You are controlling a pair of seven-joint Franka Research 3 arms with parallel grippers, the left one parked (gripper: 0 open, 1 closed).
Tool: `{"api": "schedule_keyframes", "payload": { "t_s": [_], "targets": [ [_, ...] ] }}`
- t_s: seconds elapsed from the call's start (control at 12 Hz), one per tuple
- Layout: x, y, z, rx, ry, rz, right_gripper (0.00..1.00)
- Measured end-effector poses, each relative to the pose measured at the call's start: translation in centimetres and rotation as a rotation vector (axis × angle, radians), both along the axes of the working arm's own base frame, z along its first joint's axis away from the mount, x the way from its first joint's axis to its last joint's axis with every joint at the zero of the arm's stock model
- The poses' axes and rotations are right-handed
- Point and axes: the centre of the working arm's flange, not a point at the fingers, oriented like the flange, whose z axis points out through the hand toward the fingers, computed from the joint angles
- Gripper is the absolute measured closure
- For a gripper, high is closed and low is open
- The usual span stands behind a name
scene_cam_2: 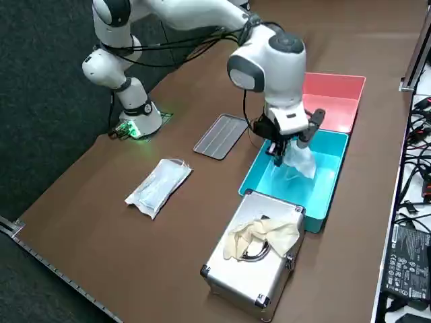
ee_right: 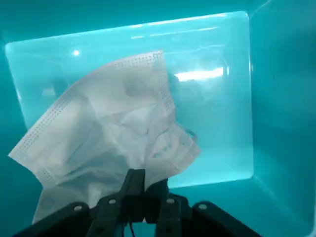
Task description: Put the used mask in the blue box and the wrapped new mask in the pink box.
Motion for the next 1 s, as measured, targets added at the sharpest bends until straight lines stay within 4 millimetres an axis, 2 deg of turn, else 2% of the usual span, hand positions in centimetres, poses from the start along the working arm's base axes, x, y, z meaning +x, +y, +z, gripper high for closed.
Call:
{"api": "schedule_keyframes", "payload": {
  "t_s": [0.17, 0.25, 0.42, 0.5, 0.67, 0.83, 1.0],
  "targets": [
    [0.4, -0.3, -1.7, -0.007, -0.017, -0.003, 0.98],
    [0.5, -0.4, -2.6, -0.011, -0.027, -0.002, 0.93],
    [0.9, -0.4, -4.0, -0.019, -0.051, 0.0, 0.71],
    [1.2, -0.3, -4.1, -0.022, -0.065, 0.003, 0.48],
    [1.7, -0.3, -2.3, -0.024, -0.085, 0.007, 0.24],
    [1.6, -0.3, 1.0, -0.017, -0.069, 0.019, 0.01],
    [0.7, -0.3, 5.0, -0.009, -0.038, 0.044, 0.0]
  ]
}}
